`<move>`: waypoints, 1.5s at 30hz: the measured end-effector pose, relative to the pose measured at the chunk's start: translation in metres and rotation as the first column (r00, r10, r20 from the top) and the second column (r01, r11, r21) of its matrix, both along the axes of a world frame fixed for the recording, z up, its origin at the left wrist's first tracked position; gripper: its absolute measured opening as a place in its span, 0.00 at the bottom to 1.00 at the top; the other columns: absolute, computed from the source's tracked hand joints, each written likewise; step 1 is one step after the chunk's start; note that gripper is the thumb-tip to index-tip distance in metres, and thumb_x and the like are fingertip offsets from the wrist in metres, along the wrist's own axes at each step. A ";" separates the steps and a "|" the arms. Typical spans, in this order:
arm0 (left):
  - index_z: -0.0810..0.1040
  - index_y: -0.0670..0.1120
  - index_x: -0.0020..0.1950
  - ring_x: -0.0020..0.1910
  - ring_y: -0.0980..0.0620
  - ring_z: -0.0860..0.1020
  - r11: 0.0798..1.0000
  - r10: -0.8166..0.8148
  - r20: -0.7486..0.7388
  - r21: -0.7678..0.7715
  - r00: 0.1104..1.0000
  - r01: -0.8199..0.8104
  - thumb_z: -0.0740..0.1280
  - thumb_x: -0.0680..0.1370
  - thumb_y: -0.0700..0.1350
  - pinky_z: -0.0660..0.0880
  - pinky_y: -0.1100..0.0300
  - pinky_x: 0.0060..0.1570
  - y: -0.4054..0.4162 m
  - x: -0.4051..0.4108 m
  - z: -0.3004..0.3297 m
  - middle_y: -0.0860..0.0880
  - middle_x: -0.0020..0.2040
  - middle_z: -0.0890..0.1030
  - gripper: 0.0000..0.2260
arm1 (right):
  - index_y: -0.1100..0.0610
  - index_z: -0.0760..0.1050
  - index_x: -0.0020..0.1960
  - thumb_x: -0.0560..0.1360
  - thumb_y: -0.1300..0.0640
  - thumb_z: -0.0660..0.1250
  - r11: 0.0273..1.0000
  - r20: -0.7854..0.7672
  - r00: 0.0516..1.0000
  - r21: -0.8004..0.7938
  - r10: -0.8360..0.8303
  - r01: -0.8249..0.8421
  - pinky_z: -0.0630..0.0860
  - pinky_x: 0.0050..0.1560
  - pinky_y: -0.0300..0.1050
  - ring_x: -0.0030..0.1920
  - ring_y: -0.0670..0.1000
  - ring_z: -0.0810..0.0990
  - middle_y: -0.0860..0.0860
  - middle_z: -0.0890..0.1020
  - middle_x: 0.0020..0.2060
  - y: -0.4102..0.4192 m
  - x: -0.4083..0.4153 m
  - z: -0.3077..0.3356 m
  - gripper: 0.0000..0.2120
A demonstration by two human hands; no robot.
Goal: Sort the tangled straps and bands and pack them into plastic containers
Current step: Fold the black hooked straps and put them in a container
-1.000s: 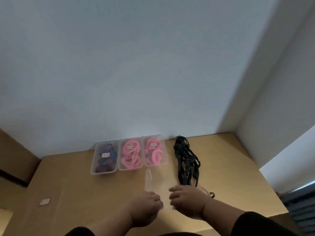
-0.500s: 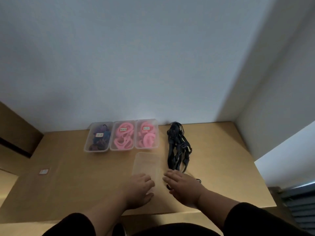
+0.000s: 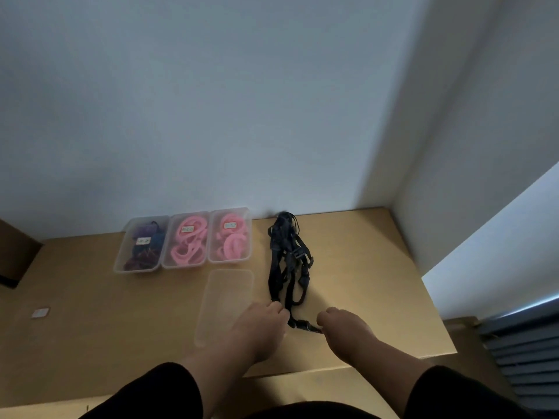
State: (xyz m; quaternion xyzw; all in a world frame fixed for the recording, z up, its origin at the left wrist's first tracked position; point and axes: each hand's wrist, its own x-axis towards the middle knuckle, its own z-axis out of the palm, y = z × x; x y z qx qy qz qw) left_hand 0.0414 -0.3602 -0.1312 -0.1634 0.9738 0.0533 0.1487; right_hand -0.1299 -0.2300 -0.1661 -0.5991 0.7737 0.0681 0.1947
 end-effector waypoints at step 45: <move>0.82 0.55 0.47 0.45 0.50 0.83 0.682 0.676 -0.633 0.732 0.378 0.005 0.71 0.77 0.47 0.81 0.46 0.52 -0.039 -0.093 0.264 0.50 0.44 0.84 0.02 | 0.47 0.74 0.47 0.72 0.72 0.51 0.323 0.848 0.529 -0.511 0.038 0.797 0.73 0.38 0.46 0.33 0.48 0.74 0.48 0.78 0.36 -0.091 -0.063 0.272 0.22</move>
